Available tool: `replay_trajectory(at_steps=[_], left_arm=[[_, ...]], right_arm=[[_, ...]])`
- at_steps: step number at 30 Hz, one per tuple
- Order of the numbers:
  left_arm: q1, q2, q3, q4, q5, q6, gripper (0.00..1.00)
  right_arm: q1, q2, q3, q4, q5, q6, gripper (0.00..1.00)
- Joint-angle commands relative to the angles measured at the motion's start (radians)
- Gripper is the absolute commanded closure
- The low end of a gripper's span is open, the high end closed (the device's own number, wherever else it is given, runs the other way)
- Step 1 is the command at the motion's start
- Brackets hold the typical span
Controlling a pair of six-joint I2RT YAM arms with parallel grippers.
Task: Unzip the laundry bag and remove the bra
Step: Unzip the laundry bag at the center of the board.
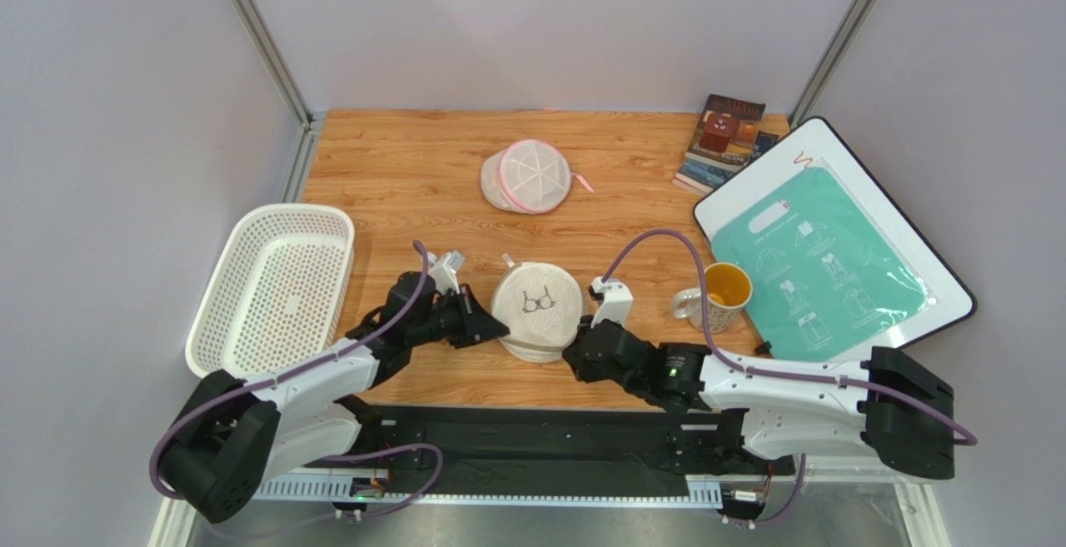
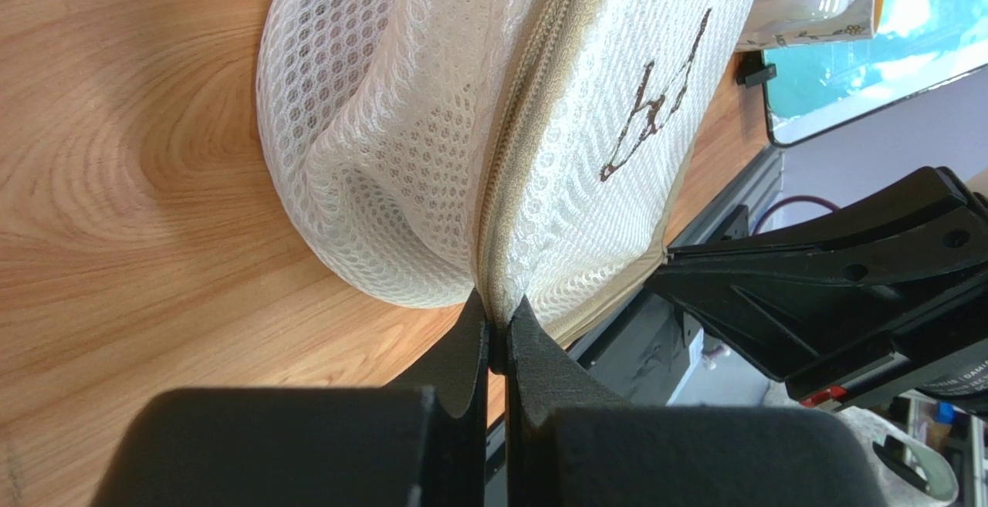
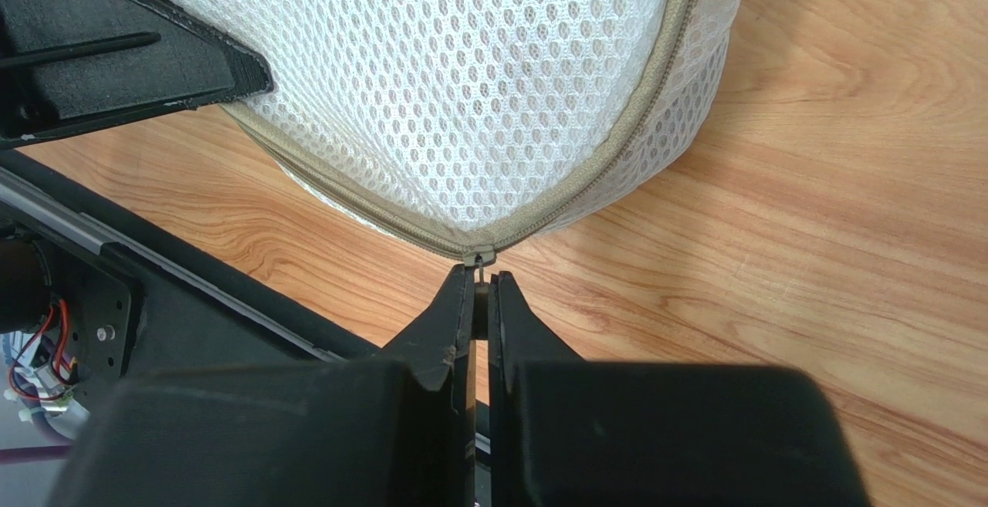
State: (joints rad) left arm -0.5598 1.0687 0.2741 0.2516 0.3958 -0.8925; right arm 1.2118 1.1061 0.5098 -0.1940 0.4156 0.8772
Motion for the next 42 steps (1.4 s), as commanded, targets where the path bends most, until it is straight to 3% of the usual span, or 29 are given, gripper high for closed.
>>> replay_trajectory(at_steps=[1, 2, 3, 4, 6, 10, 22, 35, 38, 42], left_arm=[[0.02, 0.023, 0.039, -0.008, -0.012, 0.055, 0.98], [0.02, 0.039, 0.045, 0.003, -0.002, 0.046, 0.82], [0.02, 0.048, 0.051, 0.014, 0.011, 0.04, 0.49], [0.02, 0.056, 0.056, 0.023, 0.03, 0.033, 0.37], [0.017, 0.065, 0.048, 0.064, 0.047, -0.006, 0.19], [-0.044, 0.03, -0.001, 0.061, -0.015, -0.036, 0.12], [-0.14, -0.087, -0.119, 0.083, -0.141, -0.131, 0.07], [-0.146, 0.023, -0.102, 0.213, -0.175, -0.184, 0.09], [-0.147, 0.06, -0.099, 0.241, -0.17, -0.189, 0.17], [-0.149, 0.085, -0.099, 0.262, -0.169, -0.191, 0.44]], right_arm=[[-0.014, -0.011, 0.007, -0.059, 0.046, -0.02, 1.0], [-0.014, -0.003, 0.012, -0.055, 0.043, -0.02, 1.0], [-0.014, 0.004, 0.016, -0.048, 0.04, -0.02, 1.0], [-0.014, 0.009, 0.027, -0.036, 0.035, -0.021, 1.0], [-0.014, 0.032, 0.039, -0.021, 0.023, -0.026, 1.0], [-0.012, 0.083, 0.068, 0.019, 0.0, -0.035, 1.0], [0.018, 0.182, 0.145, 0.082, -0.054, -0.047, 1.0], [0.069, 0.276, 0.213, 0.097, -0.061, -0.046, 1.0], [0.074, 0.282, 0.22, 0.097, -0.058, -0.046, 1.0], [0.077, 0.285, 0.219, 0.099, -0.057, -0.044, 1.0]])
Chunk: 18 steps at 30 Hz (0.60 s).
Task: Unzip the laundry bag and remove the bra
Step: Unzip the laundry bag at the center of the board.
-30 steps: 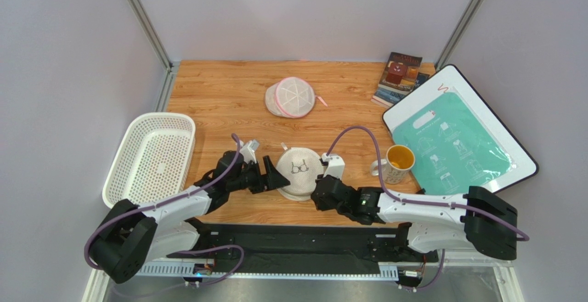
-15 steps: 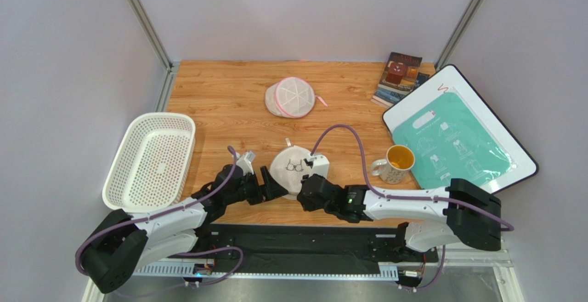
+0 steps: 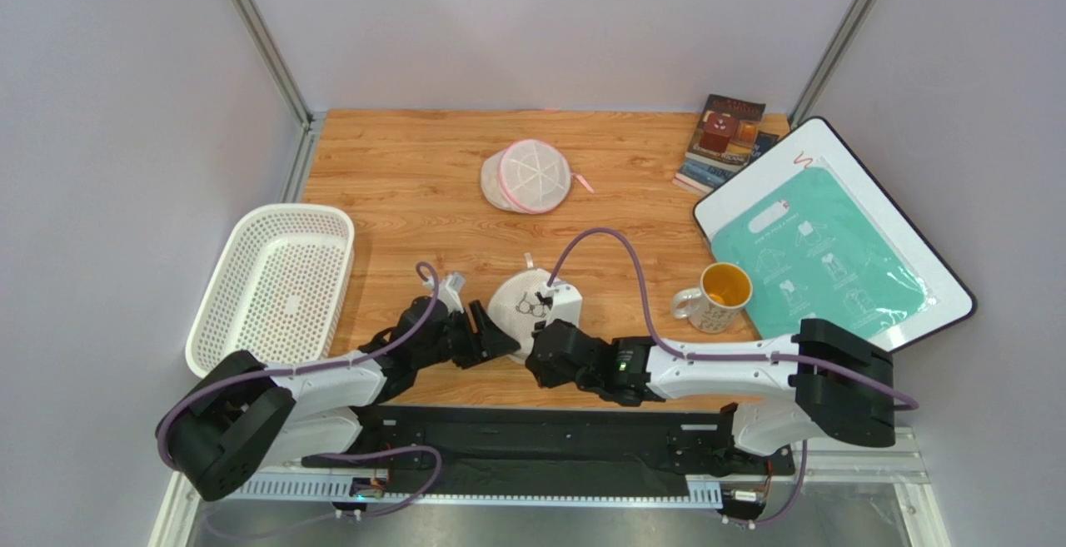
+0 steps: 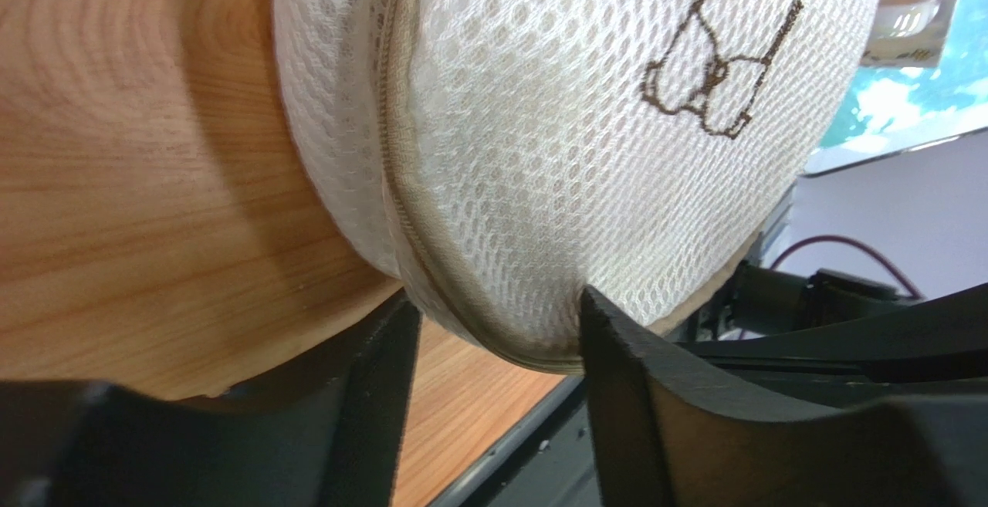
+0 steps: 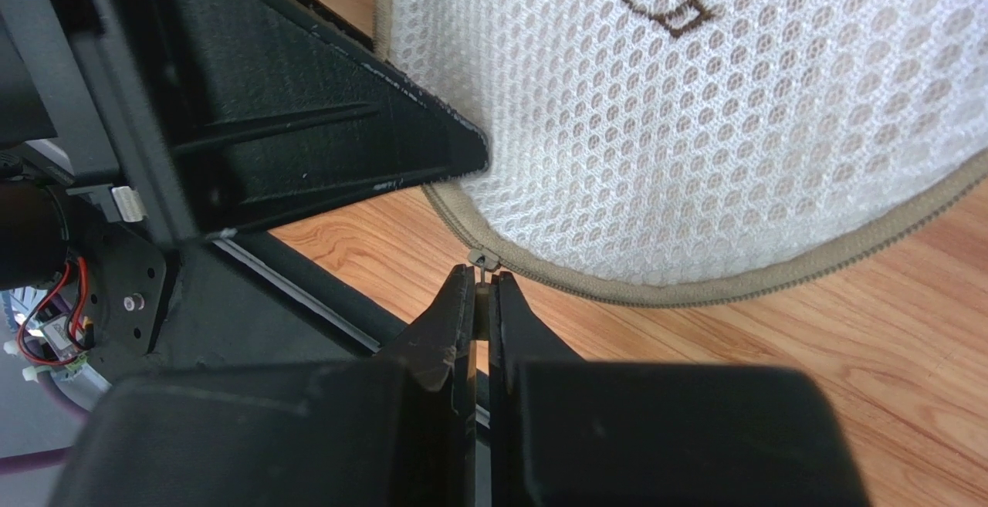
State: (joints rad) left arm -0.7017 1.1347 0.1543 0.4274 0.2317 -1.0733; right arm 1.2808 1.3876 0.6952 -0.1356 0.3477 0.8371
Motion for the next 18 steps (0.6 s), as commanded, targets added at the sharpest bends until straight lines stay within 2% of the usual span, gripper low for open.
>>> replay_trajectory(at_steps=[1, 5, 7, 8, 11, 18], left_arm=[[-0.007, 0.022, 0.021, 0.088, -0.005, -0.01, 0.5], [-0.007, 0.027, 0.019, 0.088, -0.009, -0.008, 0.82], [-0.007, 0.027, 0.019, 0.085, -0.009, -0.008, 0.87], [-0.007, 0.025, 0.021, 0.083, -0.009, -0.007, 0.93], [-0.007, 0.014, 0.03, 0.053, -0.015, 0.007, 1.0], [-0.005, -0.044, 0.066, -0.058, -0.058, 0.05, 1.0]], right_arm=[[0.009, 0.004, 0.032, 0.039, 0.01, -0.004, 1.0], [0.008, 0.001, 0.024, 0.036, 0.014, -0.001, 1.0], [0.008, -0.005, 0.018, 0.03, 0.019, 0.0, 1.0], [0.008, -0.009, 0.015, 0.028, 0.023, 0.0, 1.0], [0.009, -0.027, 0.001, 0.016, 0.037, 0.003, 1.0], [0.008, -0.107, -0.046, -0.022, 0.069, 0.02, 1.0]])
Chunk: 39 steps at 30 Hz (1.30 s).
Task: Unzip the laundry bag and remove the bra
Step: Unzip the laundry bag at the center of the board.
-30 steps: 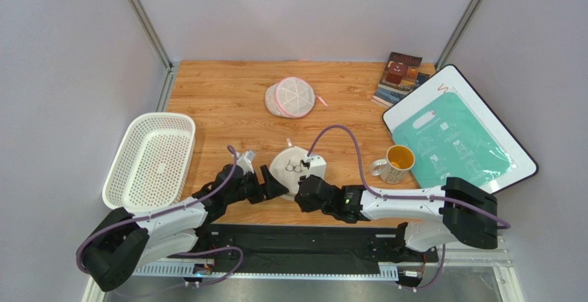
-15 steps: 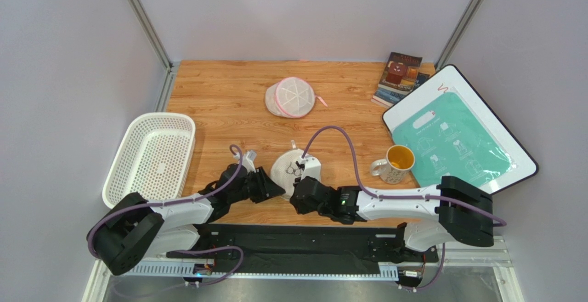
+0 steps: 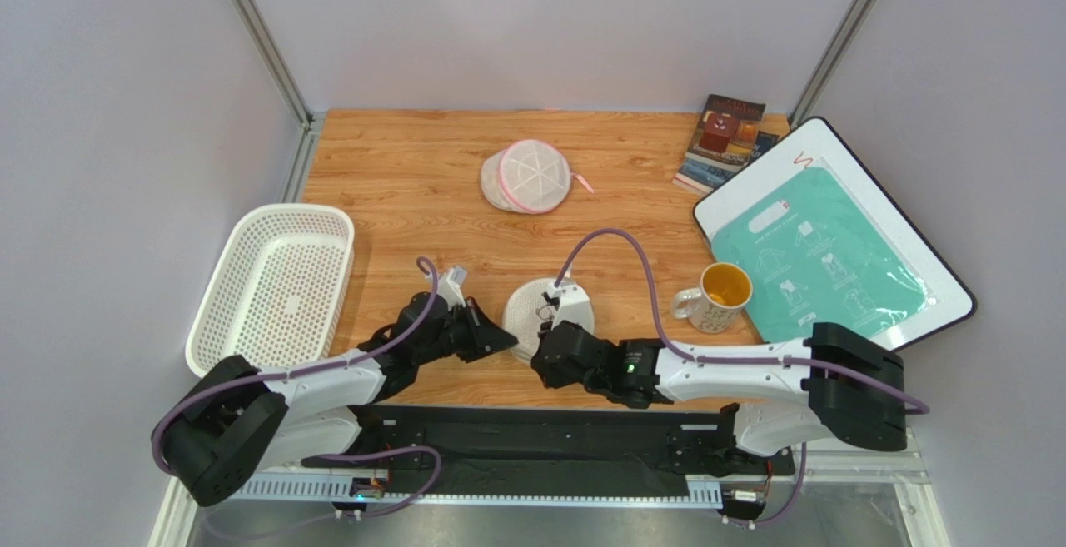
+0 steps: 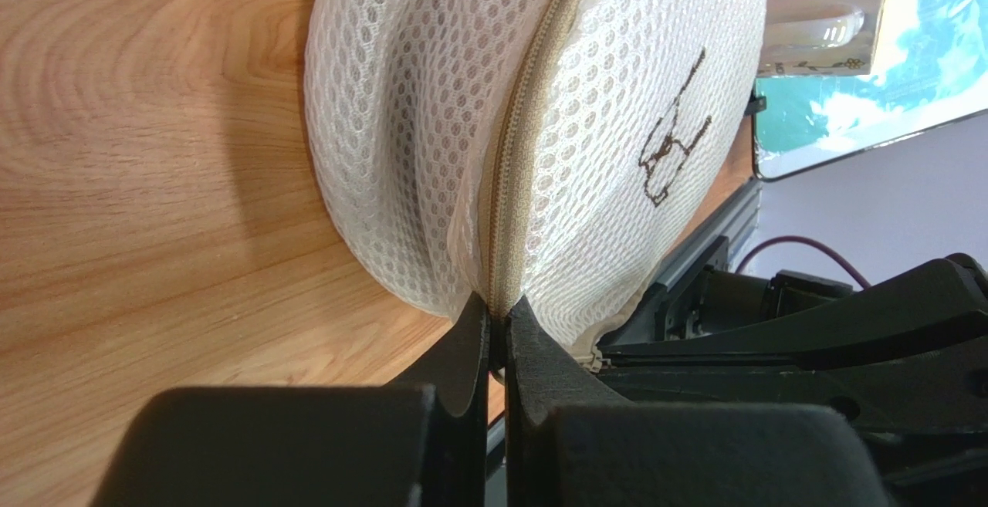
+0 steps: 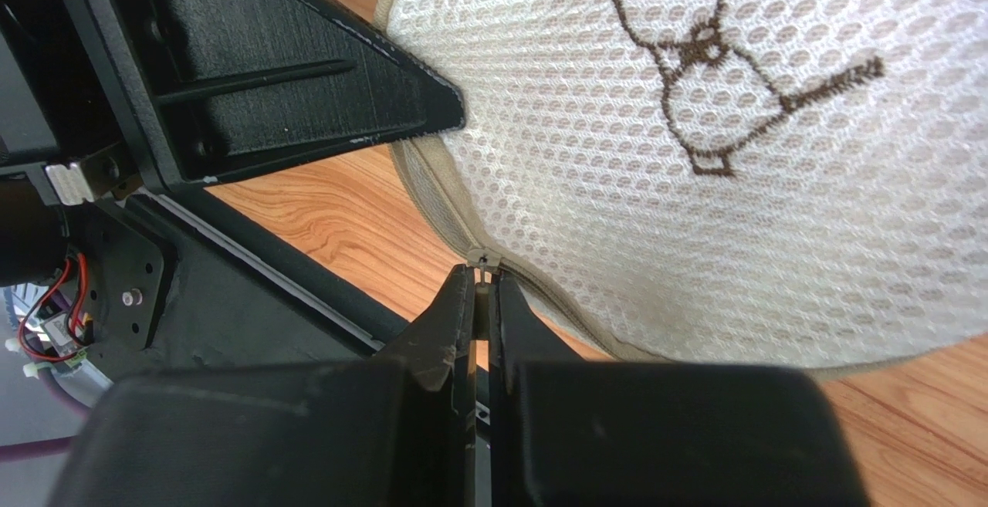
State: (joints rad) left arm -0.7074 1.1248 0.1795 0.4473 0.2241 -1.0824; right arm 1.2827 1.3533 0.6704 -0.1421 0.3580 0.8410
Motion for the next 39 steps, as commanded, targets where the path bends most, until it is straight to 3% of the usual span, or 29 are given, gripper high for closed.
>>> replay_trajectory(at_steps=[1, 27, 28, 29, 30, 31, 33, 37, 39], left_arm=[[0.0, -0.046, 0.047, -0.1, -0.055, 0.068, 1.0], [0.115, -0.063, 0.074, -0.17, 0.032, 0.151, 1.0], [0.115, -0.06, 0.087, -0.176, 0.044, 0.157, 0.93], [0.115, -0.059, 0.095, -0.191, 0.056, 0.164, 0.8], [0.115, -0.057, 0.1, -0.194, 0.063, 0.165, 0.41], [0.115, -0.057, 0.1, -0.191, 0.084, 0.156, 0.29], [0.114, -0.075, 0.095, -0.187, 0.098, 0.145, 0.13], [0.074, -0.144, 0.066, -0.191, 0.046, 0.108, 0.0], [0.021, -0.152, 0.075, -0.209, 0.014, 0.104, 0.0]], right_arm=[[0.006, -0.078, -0.026, -0.019, 0.061, 0.02, 1.0], [-0.023, -0.241, -0.121, -0.116, 0.133, 0.035, 1.0], [-0.023, -0.237, -0.115, -0.114, 0.13, 0.033, 1.0], [-0.023, -0.23, -0.109, -0.113, 0.128, 0.033, 1.0], [-0.023, -0.224, -0.106, -0.11, 0.127, 0.033, 1.0], [-0.023, -0.209, -0.101, -0.105, 0.124, 0.029, 1.0], [-0.023, -0.192, -0.083, -0.087, 0.118, 0.027, 1.0], [-0.022, -0.139, -0.058, -0.051, 0.098, 0.018, 1.0], [-0.022, -0.12, -0.042, -0.03, 0.085, 0.012, 1.0]])
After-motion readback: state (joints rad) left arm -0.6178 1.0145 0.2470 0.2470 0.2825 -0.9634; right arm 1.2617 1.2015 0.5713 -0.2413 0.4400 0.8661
